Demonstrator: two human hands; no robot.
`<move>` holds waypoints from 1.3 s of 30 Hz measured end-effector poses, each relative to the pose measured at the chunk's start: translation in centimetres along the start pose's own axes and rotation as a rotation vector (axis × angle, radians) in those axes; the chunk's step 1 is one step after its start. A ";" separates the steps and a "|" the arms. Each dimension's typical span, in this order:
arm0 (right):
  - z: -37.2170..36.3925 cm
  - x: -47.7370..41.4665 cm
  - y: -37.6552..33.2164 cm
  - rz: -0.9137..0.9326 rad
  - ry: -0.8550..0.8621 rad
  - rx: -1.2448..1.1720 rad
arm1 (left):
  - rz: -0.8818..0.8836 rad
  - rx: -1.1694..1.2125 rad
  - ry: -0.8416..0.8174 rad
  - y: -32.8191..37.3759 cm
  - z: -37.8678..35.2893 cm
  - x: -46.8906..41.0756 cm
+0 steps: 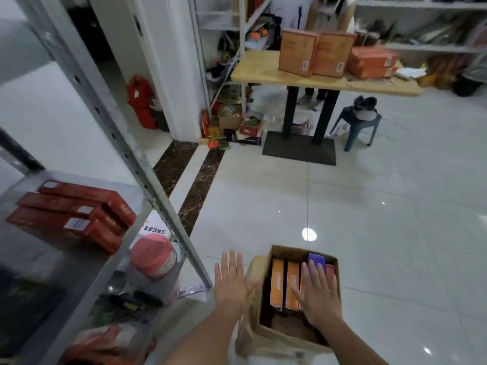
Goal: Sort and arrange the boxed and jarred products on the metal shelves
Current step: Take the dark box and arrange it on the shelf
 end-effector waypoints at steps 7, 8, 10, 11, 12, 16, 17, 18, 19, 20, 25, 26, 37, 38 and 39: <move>5.5 4.8 -7.5 0.423 0.086 -0.010 | 0.384 -0.029 0.253 -5.5 11.9 12.2; 6.3 6.1 -9.2 0.496 0.104 0.003 | 0.438 -0.031 0.237 -6.5 12.5 14.5; 8.4 8.7 -12.9 0.623 0.133 -0.007 | 0.565 -0.068 0.254 -9.1 14.0 19.1; 9.3 10.2 -15.0 0.686 0.141 -0.015 | 0.626 -0.126 0.284 -10.4 15.4 21.4; 10.4 11.8 -17.2 0.757 0.158 -0.012 | 0.665 -0.145 0.268 -11.6 15.9 23.4; 15.2 18.5 -25.2 0.998 0.260 -0.015 | 0.855 -0.061 0.261 -16.7 18.0 31.4; 16.4 20.0 -27.0 1.039 0.292 -0.034 | 0.916 -0.058 0.293 -18.1 18.8 33.3; 17.5 21.4 -28.8 1.078 0.312 -0.050 | 0.962 -0.055 0.303 -19.3 19.8 34.9; 18.2 22.8 -30.4 1.116 0.320 -0.056 | 1.000 -0.062 0.312 -20.4 20.3 36.4; 18.8 24.0 -31.7 1.151 0.322 -0.057 | 1.030 -0.079 0.319 -21.5 20.8 37.8; 20.3 28.0 -36.6 1.248 0.333 -0.087 | 1.087 -0.143 0.446 -24.9 24.6 42.8; 20.6 28.3 -37.4 1.254 0.346 -0.091 | 1.098 -0.165 0.451 -25.7 25.6 43.1; 25.4 26.5 -46.7 1.218 0.410 -0.045 | 1.121 -0.236 0.424 -32.0 27.9 43.8; 25.6 26.4 -47.4 1.232 0.428 -0.037 | 1.122 -0.251 0.440 -32.3 27.6 43.8; 25.7 26.2 -48.0 1.248 0.449 -0.017 | 1.126 -0.275 0.456 -32.6 27.5 43.8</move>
Point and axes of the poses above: each hand's wrist, its own x-axis away from the middle knuckle, its own z-axis out of the back of the hand, y = z × x, the point moved 10 cm from there along -x, towards the middle knuckle, and after that the axes turned 12 degrees about y, right-handed, at the moved point
